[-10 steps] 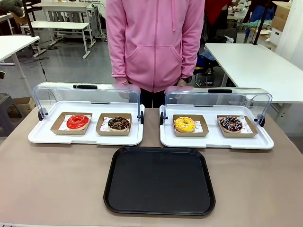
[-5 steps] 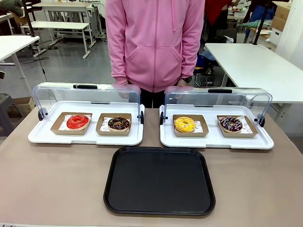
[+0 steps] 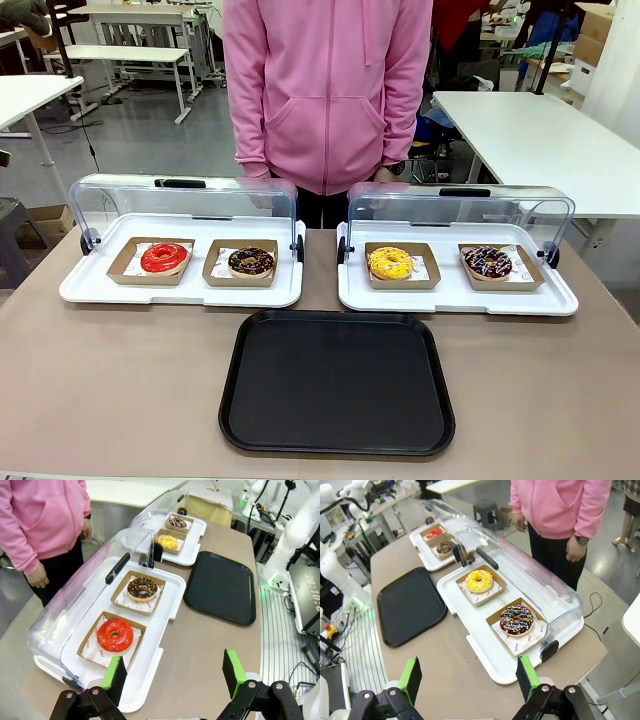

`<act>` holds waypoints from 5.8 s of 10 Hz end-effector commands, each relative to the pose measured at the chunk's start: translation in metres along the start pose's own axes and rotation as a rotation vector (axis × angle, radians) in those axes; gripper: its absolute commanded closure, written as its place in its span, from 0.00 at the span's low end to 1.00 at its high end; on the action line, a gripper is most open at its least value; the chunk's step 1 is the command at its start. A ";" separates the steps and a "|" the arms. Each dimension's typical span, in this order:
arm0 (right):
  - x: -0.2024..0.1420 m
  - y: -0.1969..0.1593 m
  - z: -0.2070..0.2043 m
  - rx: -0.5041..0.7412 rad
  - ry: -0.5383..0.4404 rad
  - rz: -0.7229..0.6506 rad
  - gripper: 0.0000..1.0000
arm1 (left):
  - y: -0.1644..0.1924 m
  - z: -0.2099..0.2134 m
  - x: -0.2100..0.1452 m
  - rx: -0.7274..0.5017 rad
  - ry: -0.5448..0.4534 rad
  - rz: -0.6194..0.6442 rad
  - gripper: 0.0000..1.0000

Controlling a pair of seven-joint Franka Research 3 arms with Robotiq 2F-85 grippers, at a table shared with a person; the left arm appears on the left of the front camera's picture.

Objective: Move the first donut from the left to the tray.
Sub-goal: Pick up the Paper togo box containing the Donut indicated by the person and place it on the Handle tray.

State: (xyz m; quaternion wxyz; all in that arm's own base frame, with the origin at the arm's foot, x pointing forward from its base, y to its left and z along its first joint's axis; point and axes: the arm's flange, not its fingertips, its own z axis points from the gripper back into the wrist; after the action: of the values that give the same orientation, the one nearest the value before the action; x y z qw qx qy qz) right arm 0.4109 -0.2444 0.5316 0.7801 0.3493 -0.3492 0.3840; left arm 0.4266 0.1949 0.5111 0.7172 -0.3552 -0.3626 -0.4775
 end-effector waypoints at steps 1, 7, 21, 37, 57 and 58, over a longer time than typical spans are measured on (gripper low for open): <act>0.000 0.000 0.001 0.000 -0.004 0.002 0.00 | -0.001 0.000 -0.001 -0.005 0.006 -0.001 0.00; 0.000 0.000 0.001 0.000 -0.004 0.002 0.00 | -0.001 0.000 -0.001 -0.005 0.006 -0.001 0.00; 0.000 0.000 0.001 0.000 -0.004 0.002 0.00 | -0.001 0.000 -0.001 -0.005 0.006 -0.001 0.00; 0.000 0.000 0.001 0.000 -0.004 0.002 0.00 | -0.001 0.000 -0.001 -0.005 0.006 -0.001 0.00; 0.000 0.000 0.001 0.000 -0.004 0.002 0.00 | 0.018 -0.190 -0.011 0.111 0.581 -0.450 0.00; 0.000 0.000 0.001 0.000 -0.004 0.002 0.00 | -0.002 -0.181 -0.011 0.078 0.581 -0.461 0.00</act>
State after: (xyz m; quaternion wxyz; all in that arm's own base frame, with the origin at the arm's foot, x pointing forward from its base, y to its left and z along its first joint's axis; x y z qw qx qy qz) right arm 0.4110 -0.2449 0.5303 0.7808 0.3498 -0.3484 0.3829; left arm 0.4643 0.0405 0.4038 0.6796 -0.0823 -0.2274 -0.6926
